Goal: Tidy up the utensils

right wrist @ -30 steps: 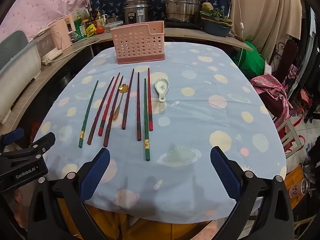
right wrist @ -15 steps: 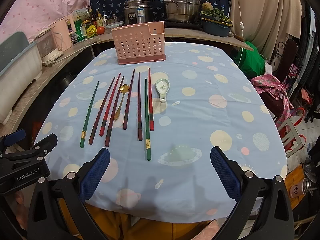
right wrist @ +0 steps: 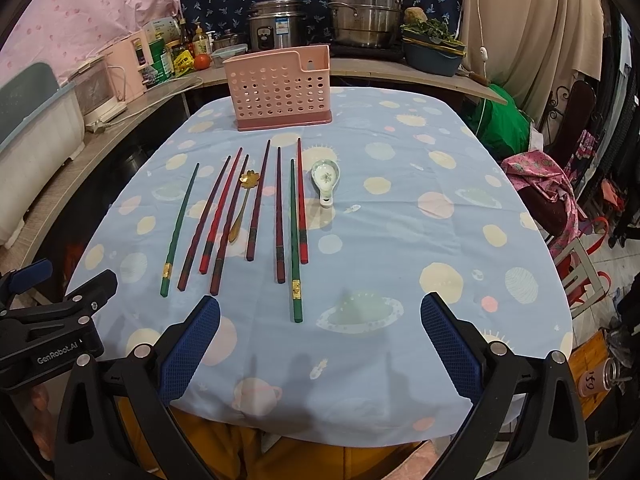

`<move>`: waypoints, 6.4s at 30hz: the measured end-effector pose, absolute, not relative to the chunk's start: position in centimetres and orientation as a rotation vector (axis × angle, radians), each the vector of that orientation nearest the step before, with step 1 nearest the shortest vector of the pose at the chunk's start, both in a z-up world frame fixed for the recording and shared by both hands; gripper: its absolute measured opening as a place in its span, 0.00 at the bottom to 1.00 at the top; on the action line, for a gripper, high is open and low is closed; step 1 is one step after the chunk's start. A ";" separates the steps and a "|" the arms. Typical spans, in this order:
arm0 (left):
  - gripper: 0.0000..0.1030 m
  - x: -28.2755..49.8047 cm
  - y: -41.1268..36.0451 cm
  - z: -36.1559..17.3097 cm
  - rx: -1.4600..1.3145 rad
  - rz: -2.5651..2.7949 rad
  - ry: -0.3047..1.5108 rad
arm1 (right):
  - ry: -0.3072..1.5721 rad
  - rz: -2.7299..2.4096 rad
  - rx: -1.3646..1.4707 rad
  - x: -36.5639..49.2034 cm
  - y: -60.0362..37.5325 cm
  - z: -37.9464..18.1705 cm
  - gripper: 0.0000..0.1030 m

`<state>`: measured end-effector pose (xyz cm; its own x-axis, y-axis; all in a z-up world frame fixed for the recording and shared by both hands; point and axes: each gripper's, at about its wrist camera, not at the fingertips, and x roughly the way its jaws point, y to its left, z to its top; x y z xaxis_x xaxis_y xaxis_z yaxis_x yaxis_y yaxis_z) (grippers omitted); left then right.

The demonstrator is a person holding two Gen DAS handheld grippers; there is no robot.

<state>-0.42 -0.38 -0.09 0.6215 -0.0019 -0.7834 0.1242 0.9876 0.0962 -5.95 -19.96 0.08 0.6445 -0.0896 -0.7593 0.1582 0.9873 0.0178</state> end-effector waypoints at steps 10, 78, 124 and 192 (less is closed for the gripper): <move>0.93 -0.5 -0.5 -0.1 0.145 -0.075 0.900 | 0.857 -0.141 0.084 -5.8 -19.8 0.2 0.94; 0.93 2.0 0.6 -1.8 0.073 -0.076 0.954 | 0.874 -0.145 0.104 -5.1 -20.4 -0.8 0.94; 0.09 7.6 -0.2 -7.5 0.063 -0.116 1.089 | 0.911 -0.106 0.230 7.7 -24.5 -3.9 0.30; 0.07 15.3 2.8 11.6 -0.095 -0.113 0.662 | 0.734 -0.066 0.305 11.0 -28.8 3.3 0.06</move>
